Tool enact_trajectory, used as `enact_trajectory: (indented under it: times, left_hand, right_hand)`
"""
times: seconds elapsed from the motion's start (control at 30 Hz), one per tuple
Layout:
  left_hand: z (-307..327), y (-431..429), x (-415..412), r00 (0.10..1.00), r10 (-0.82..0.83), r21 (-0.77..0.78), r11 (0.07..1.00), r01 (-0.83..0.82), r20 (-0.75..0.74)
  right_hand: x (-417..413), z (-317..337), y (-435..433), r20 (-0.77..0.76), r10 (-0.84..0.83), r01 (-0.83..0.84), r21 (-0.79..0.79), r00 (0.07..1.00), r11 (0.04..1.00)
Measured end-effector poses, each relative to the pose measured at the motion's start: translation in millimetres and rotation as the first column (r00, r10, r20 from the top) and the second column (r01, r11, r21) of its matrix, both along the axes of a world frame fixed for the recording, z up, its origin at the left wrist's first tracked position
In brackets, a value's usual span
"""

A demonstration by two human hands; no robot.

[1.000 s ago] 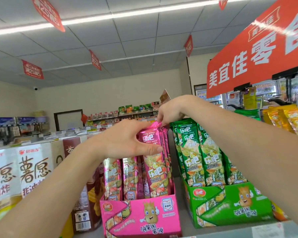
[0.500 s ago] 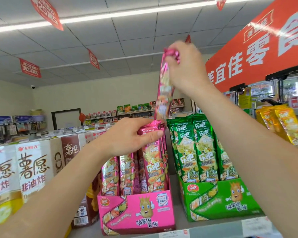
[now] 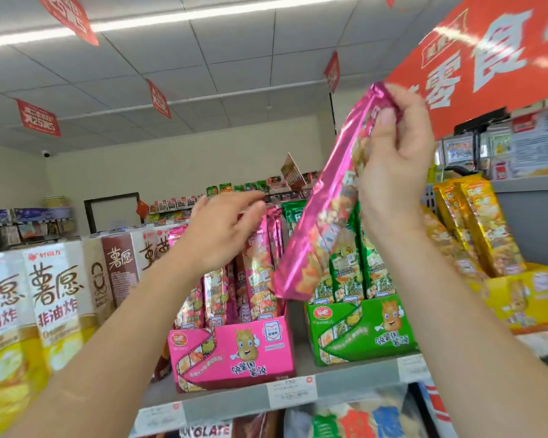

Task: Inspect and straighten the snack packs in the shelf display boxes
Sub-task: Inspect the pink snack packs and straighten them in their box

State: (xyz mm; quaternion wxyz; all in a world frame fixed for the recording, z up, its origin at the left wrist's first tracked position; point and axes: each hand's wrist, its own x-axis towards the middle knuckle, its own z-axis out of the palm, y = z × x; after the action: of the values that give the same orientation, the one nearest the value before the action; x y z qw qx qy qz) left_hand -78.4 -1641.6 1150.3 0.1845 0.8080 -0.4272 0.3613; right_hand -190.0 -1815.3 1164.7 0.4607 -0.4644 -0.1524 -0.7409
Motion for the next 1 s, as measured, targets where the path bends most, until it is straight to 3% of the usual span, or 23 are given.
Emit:
enact_trajectory:
  times: [0.07,0.13,0.27,0.43,0.5,0.67,0.8,0.9,1.0]
  left_hand:
    - [-11,3,-24,0.991,-0.134,-0.234,0.963,0.134,0.016]
    - [-30,6,-54,0.936,-0.339,-0.367,0.886,0.283,-0.098]
    - [-77,-1,-110,0.71,-0.564,-0.353,0.824,0.444,-0.422]
    - [-125,-9,-137,0.439,-0.701,-0.55,0.713,0.435,-0.562]
    - [-142,-9,-145,0.375,-0.723,-0.611,0.691,0.387,-0.581]
    - [-179,-8,-165,0.373,-0.729,-0.686,0.677,0.267,-0.574]
    - [-193,-8,-184,0.446,-0.708,-0.719,0.671,0.181,-0.548]
    - [-194,-11,-197,0.489,-0.705,-0.748,0.647,0.149,-0.513]
    - [-195,-13,-205,0.53,-0.706,-0.787,0.607,0.111,-0.47]
  right_hand:
    - [-5,-15,0,-0.031,0.053,-0.052,0.014,0.998,0.999]
    - [-12,-28,2,-0.059,0.119,-0.117,0.035,0.991,0.993]
    - [-27,-50,7,-0.068,0.288,-0.286,0.043,0.955,0.957]
    - [-46,-73,10,-0.063,0.528,-0.524,0.072,0.847,0.849]
    - [-55,-80,7,-0.056,0.591,-0.585,0.095,0.805,0.805]
    - [-77,-92,5,-0.003,0.687,-0.673,0.201,0.726,0.712]
    - [-90,-104,2,-0.04,0.714,-0.685,0.249,0.699,0.685]
    - [-103,-119,-3,-0.241,0.685,-0.626,0.281,0.688,0.728]
    - [-114,-145,2,-0.465,0.619,-0.609,0.196,0.632,0.769]
